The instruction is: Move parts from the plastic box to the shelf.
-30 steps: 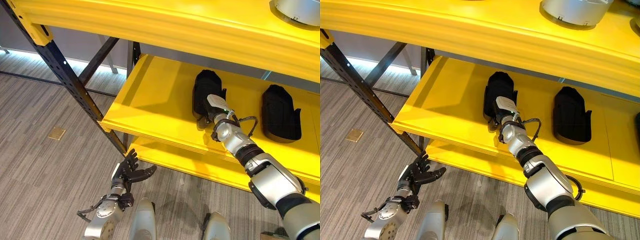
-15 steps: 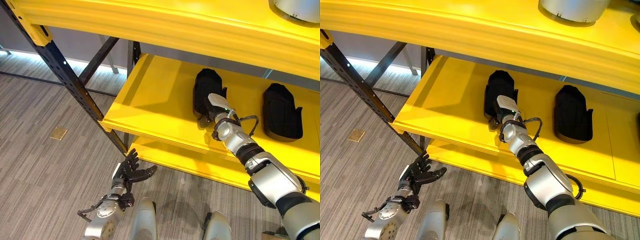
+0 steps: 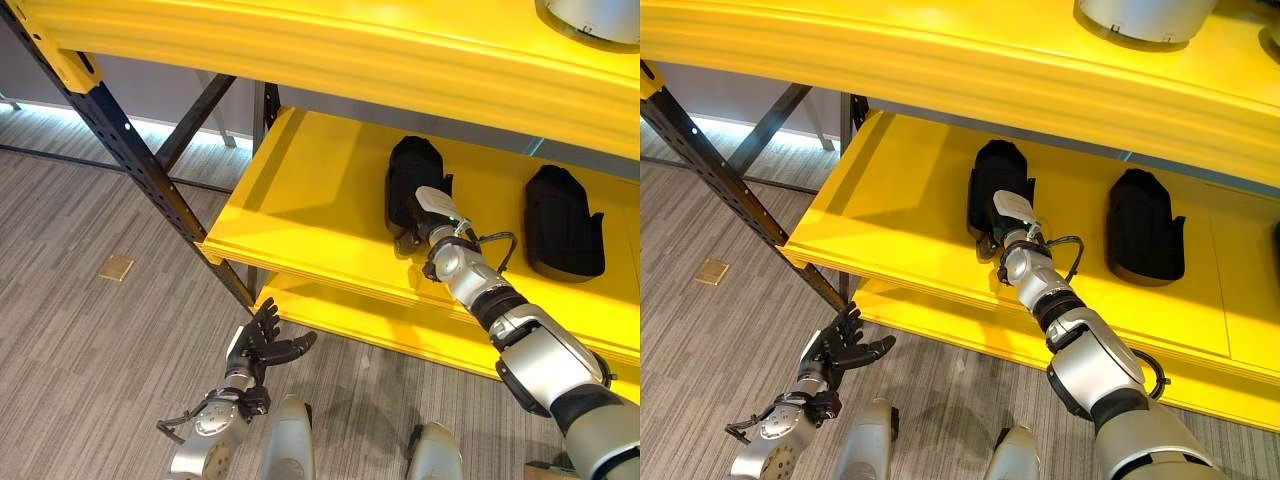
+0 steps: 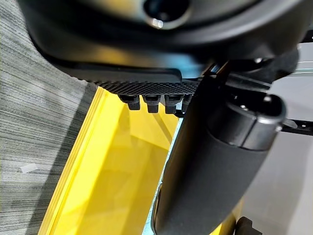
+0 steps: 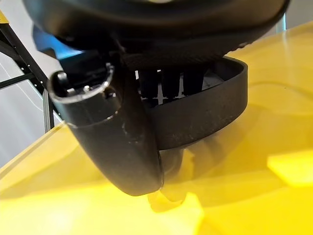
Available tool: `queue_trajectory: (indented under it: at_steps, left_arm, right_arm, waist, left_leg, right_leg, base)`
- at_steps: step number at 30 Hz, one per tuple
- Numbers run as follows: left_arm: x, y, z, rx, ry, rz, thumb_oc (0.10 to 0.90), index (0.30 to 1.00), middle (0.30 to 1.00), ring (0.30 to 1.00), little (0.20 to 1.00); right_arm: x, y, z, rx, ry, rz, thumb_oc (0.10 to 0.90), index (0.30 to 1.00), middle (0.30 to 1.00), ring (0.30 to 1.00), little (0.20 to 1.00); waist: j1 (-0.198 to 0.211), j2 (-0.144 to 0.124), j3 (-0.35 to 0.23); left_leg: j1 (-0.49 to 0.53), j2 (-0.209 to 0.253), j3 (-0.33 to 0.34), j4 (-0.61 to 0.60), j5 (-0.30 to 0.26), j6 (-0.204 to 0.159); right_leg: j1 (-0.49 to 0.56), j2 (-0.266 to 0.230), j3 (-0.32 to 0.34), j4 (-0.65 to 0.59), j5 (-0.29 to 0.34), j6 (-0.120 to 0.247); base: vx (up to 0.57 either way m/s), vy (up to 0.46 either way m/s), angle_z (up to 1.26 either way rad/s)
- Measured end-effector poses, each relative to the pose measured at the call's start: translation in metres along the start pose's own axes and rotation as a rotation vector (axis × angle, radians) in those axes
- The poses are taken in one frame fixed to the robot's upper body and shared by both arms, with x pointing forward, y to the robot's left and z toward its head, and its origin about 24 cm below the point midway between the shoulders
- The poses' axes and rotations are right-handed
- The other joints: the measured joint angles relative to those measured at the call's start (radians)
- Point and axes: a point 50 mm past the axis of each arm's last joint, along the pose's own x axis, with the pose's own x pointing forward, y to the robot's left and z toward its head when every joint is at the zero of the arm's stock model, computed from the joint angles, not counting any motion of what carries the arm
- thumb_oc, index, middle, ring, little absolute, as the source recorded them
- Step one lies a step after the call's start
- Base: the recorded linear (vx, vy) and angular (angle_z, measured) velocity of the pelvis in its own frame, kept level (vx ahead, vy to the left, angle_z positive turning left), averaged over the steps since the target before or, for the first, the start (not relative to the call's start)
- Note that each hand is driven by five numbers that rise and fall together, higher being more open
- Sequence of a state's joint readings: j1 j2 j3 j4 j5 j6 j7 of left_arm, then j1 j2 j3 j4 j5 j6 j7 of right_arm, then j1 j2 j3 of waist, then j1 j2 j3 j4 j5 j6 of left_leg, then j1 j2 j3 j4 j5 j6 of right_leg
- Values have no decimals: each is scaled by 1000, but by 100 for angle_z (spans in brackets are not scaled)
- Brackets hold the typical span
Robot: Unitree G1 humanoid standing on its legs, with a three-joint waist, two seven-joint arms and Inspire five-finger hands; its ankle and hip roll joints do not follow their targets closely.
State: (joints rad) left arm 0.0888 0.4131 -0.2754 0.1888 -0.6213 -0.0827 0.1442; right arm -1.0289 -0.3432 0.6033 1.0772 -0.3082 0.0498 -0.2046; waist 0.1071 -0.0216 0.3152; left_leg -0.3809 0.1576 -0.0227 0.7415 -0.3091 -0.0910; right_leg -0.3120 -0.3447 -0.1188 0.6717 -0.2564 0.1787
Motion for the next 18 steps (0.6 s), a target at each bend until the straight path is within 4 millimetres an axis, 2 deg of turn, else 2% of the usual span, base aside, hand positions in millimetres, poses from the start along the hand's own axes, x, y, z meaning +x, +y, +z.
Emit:
queue_trajectory:
  at_steps: [18]
  left_arm:
    - [3,-4,3,6,-8,-13,900,1000,1000,1000,1000]
  right_arm:
    - [0,4,4,53,8,-13,400,300,300,300,300]
  waist:
    - [-20,0,0]
  left_leg:
    - [-1,0,8,0,0,0]
  right_leg:
    - [-10,0,10,4,0,0]
  base:
    - [0,0,0]
